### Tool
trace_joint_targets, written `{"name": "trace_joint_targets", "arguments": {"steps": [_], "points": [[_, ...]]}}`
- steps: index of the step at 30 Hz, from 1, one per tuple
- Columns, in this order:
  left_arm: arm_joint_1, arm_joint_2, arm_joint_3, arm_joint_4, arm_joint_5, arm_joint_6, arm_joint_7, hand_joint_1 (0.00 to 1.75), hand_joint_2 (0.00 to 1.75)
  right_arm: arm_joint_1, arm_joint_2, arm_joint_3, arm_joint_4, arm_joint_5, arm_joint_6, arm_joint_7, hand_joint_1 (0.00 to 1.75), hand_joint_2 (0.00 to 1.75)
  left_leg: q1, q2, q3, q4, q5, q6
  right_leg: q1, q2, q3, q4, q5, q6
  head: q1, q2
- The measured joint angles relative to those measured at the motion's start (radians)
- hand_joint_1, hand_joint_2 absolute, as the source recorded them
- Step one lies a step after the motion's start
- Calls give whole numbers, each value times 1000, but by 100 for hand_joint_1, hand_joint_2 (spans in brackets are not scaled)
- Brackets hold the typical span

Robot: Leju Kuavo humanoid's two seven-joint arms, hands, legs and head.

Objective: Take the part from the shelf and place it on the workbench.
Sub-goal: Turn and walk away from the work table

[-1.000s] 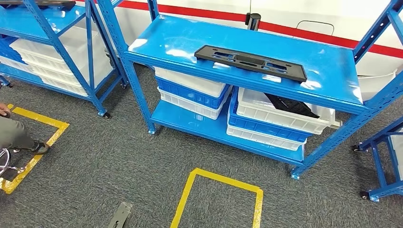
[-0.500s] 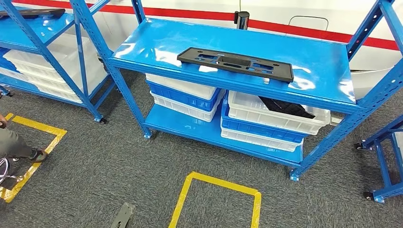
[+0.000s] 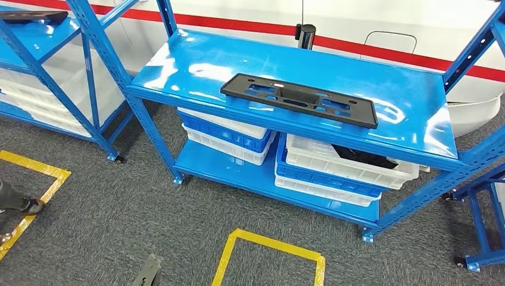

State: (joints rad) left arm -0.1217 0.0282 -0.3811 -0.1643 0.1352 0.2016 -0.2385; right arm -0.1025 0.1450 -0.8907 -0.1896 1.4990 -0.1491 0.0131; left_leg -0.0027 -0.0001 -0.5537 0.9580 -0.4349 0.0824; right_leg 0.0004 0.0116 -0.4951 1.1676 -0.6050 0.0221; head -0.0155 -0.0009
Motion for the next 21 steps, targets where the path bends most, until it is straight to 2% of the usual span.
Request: {"name": "trace_joint_targets", "arguments": {"steps": [1,2,3,4,5,6,7,8,9,10,11,12,13,14,16,17,18,19,21], "points": [[0,-1,0,0,0,1,0,0,0,-4,0,0,0,0,0,-1,0,175,3,0,14,-1,-11,-7,-2,0,-39,42,-28,-3,0,0],[1,-3,0,0,0,3,0,0,44,-9,-1,0,0,-1,1,-1,0,175,6,1,29,-1,-23,-14,-4,-1,-67,61,-57,-3,-1,0],[1,-5,0,0,0,7,1,0,87,-12,0,0,0,0,1,0,0,175,10,0,47,-1,-35,-21,-8,-3,-83,53,-75,5,0,0],[2,-8,0,0,3,11,3,0,131,-14,-1,0,0,0,1,1,0,175,14,-1,65,-1,-48,-28,-16,-5,-89,20,-69,20,0,0],[2,-9,0,1,5,14,7,0,175,-14,-1,0,0,1,1,3,0,175,18,-2,81,0,-62,-37,-25,-10,-90,-32,-32,43,0,0],[4,-8,0,2,8,16,10,0,175,-14,0,0,1,2,2,5,0,175,19,-3,95,3,-76,-47,-33,-19,-92,-81,30,69,3,0],[7,-8,0,4,9,14,14,0,175,-14,0,0,3,2,3,7,0,175,19,-3,104,8,-89,-56,-36,-27,-93,-118,80,78,5,0],[10,-7,1,5,8,12,18,0,175,-14,1,0,4,2,6,8,0,175,17,-3,107,14,-99,-64,-39,-32,-93,-136,122,73,4,0],[11,-7,1,6,7,9,23,0,175,-16,2,0,5,2,9,11,0,175,16,-2,109,19,-106,-70,-37,-33,-94,-137,140,59,1,0],[11,-8,1,6,5,7,27,0,175,-19,1,0,4,2,11,16,0,175,18,-1,108,25,-107,-73,-34,-28,-89,-136,136,39,-4,0],[9,-10,1,6,4,4,32,0,175,-21,2,0,4,2,12,21,0,175,21,1,100,40,-104,-76,-35,-23,-83,-138,141,28,-8,0],[6,-12,1,6,3,1,36,0,175,-22,2,0,4,2,12,26,0,175,24,2,84,68,-100,-79,-34,-21,-76,-141,139,21,-10,0],[4,-14,1,5,1,-2,39,0,175,-22,2,1,4,3,12,30,0,175,27,2,57,111,-103,-83,-33,-20,-69,-145,136,12,-10,0],[2,-16,1,5,1,-6,42,0,175,-22,2,1,4,4,12,33,0,175,28,3,20,169,-118,-87,-33,-20,-65,-148,133,3,-11,0],[2,-18,1,5,1,-12,46,0,175,-22,2,3,4,4,11,38,0,175,29,2,-63,285,-172,-92,-30,-18,-62,-149,128,-13,-12,0],[3,-18,1,5,1,-15,48,0,175,-22,2,4,4,5,10,39,0,175,29,2,-95,320,-186,-93,-29,-16,-61,-149,126,-17,-12,0],[3,-18,1,5,1,-17,49,0,175,-22,2,4,4,5,10,40,0,175,29,2,-115,329,-181,-93,-27,-14,-60,-149,125,-19,-12,0],[3,-17,1,5,0,-18,49,0,175,-21,2,5,3,5,10,41,0,175,29,2,-115,303,-153,-90,-27,-12,-57,-149,124,-20,-12,0],[2,-17,1,5,0,-20,49,0,175,-21,3,6,3,5,9,42,0,175,28,2,-76,183,-68,-80,-26,-10,-51,-149,122,-21,-12,0]]}}
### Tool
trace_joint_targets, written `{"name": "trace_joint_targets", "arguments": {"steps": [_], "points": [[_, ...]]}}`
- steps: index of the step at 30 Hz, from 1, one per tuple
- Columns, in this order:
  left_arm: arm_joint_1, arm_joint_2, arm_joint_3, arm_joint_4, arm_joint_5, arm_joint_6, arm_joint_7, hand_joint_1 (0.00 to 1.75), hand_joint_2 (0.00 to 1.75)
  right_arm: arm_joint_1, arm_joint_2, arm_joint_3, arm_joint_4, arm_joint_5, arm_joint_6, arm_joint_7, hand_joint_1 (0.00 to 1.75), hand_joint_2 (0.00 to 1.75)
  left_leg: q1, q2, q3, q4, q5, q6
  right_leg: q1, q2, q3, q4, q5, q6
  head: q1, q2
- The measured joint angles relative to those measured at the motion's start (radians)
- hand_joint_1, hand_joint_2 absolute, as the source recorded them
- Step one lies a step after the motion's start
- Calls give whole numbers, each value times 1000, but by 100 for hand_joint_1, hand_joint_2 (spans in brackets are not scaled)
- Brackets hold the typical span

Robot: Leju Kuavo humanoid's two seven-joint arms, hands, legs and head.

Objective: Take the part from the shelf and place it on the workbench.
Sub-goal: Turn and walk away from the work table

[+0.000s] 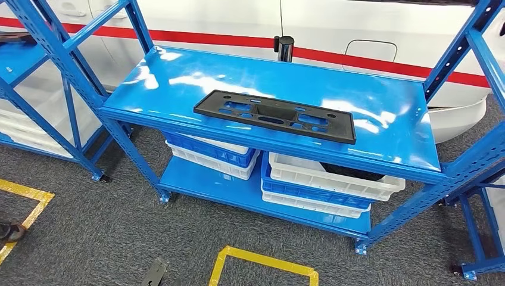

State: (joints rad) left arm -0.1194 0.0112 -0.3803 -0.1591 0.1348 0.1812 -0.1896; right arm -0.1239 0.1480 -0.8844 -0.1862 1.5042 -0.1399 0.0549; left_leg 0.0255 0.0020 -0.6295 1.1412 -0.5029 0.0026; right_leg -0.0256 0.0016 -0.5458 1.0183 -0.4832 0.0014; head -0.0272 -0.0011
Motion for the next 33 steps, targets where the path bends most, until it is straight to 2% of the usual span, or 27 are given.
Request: {"name": "trace_joint_targets", "arguments": {"steps": [1,2,4,6,7,8,10,17,20,23,33], "points": [[-1,0,0,0,0,-1,0,0,175,0,1,0,0,1,0,1,0,175,-4,1,21,-54,15,5,2,1,2,0,-2,2,0,0],[-2,0,0,0,0,-1,0,0,175,0,1,0,0,1,0,1,0,175,-7,0,36,-91,13,10,4,2,1,1,-4,5,-1,0],[-3,1,0,-1,0,-1,0,0,175,0,2,1,0,3,-1,1,0,175,-14,-3,45,-110,-10,14,11,2,-4,0,-11,14,-1,0],[-4,0,0,-1,0,-1,1,0,175,0,-1,2,-1,5,-1,2,0,175,-13,-5,51,-120,19,1,18,0,-2,-3,-18,5,1,0],[-4,-1,1,-2,0,-2,1,0,175,1,-2,2,-1,6,-2,3,0,175,-15,-5,54,-124,31,-1,21,-1,2,-5,-19,-1,2,0],[-5,-1,1,-2,0,-1,1,0,175,2,-4,2,-1,6,-2,3,0,175,-17,-5,56,-126,37,-2,22,-2,4,-8,-19,-7,3,0],[-5,-1,2,-3,0,-1,1,0,175,2,-4,3,-2,6,-5,4,0,175,-23,-5,57,-126,35,11,21,-1,8,-14,-14,-2,4,0],[-4,-3,2,-3,1,-1,1,0,175,2,-4,8,-2,6,-6,10,0,175,-26,-5,57,-125,30,21,19,-1,17,-28,-10,5,4,0],[-4,-3,2,-3,1,-1,1,0,175,2,-4,9,-2,6,-5,13,0,175,-27,-5,57,-125,28,24,19,-1,18,-30,-12,13,4,0],[-4,-4,2,-3,1,-1,1,0,175,2,-4,9,-2,6,-4,13,0,175,-28,-5,58,-124,26,26,16,-1,19,-31,-13,21,3,0],[-3,-4,2,-3,0,-2,2,0,175,3,-5,15,-2,-2,-4,17,0,175,-25,-5,62,-126,23,26,15,-1,20,-31,-16,26,3,0]]}}
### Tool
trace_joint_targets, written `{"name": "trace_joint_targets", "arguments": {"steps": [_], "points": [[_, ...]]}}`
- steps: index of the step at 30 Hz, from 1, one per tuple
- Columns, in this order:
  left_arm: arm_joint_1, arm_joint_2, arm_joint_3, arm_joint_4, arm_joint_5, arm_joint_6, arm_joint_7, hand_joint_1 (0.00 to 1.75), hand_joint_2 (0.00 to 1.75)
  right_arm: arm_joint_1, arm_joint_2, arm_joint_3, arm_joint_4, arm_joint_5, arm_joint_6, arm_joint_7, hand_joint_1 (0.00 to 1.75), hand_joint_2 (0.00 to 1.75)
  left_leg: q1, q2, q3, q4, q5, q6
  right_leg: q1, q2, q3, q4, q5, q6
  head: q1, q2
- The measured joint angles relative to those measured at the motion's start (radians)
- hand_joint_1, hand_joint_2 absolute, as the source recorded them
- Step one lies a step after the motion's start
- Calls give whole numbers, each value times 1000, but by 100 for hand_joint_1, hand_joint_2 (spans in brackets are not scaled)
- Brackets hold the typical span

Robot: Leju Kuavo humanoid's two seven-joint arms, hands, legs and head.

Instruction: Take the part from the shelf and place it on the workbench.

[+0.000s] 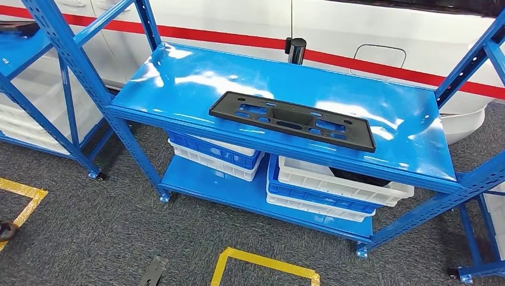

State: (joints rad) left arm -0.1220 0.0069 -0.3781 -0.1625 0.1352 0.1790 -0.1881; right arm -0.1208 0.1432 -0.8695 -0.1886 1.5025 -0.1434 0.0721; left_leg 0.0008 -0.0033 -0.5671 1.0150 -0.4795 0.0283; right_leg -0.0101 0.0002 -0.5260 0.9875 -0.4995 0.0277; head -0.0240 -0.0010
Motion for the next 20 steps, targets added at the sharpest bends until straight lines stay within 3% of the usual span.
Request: {"name": "trace_joint_targets", "arguments": {"steps": [7,11,20], "points": [[31,-1,28,-15,-15,-20,22,0,175,23,-11,94,-14,-172,12,-1,0,175,0,0,2,-2,-1,-2,0,0,2,0,-2,1,0,0],[53,-1,55,-31,-27,-35,38,0,0,42,-20,161,-28,-302,25,-7,0,175,0,0,3,-2,-2,-2,0,0,2,0,-2,1,0,0],[102,-2,121,-68,-51,-67,71,0,0,88,-42,313,-62,-575,52,-21,0,175,0,0,3,-2,-2,-2,0,0,2,0,-2,1,0,0]]}}
